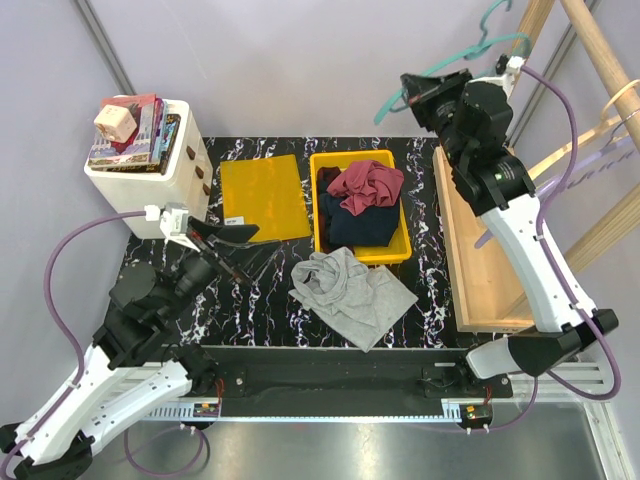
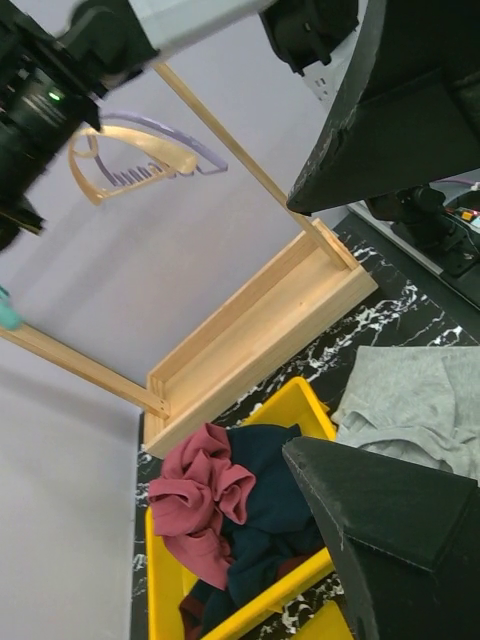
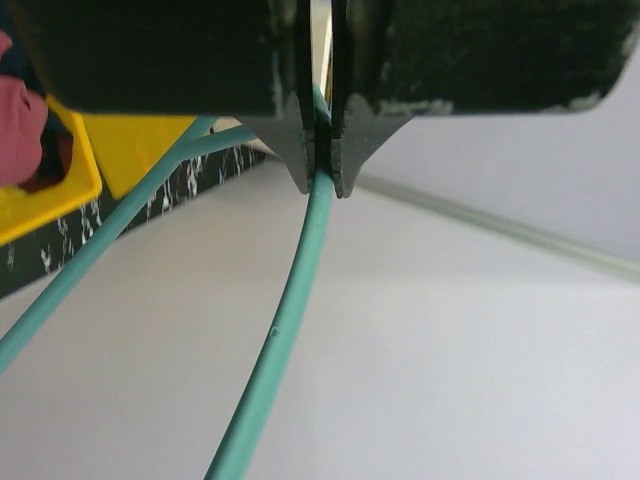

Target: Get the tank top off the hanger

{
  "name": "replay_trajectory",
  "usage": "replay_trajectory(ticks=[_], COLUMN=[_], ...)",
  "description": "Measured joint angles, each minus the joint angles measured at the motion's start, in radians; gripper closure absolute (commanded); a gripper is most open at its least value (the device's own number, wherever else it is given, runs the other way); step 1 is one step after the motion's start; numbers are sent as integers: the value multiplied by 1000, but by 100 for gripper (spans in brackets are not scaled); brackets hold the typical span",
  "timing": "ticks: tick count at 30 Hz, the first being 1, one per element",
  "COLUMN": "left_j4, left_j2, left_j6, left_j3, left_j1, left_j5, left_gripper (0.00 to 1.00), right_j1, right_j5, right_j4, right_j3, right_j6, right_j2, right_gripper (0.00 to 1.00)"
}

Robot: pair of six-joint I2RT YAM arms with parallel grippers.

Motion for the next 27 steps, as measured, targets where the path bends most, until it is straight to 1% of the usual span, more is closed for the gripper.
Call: replay_trajectory(ticks=[4, 9, 13, 18, 22, 27], left_j4=[-6, -28, -33, -32, -35, -41], left_j2=[-1, -8, -42, -60, -60, -59], left_j6=[-11, -41, -60, -78, -90, -101], left_j3=[-45, -93, -117, -146, -180, -186], left_j1=[0, 0, 0, 0, 0, 0], left_j5=[14, 43, 68, 95, 110, 121], left_gripper=[1, 1, 1, 1, 1, 1], right_j1=[0, 0, -2, -31, -68, -94], right_j5=[170, 355, 465, 547, 584, 608], right_j4=[40, 78, 110, 153, 157, 157], right_j3=[72, 97, 97, 72, 44, 22], right_j6=[-6, -17, -42, -51, -51, -40], right_j2=[43, 69, 82, 73, 60, 39], right_gripper=[100, 100, 100, 100, 100, 100])
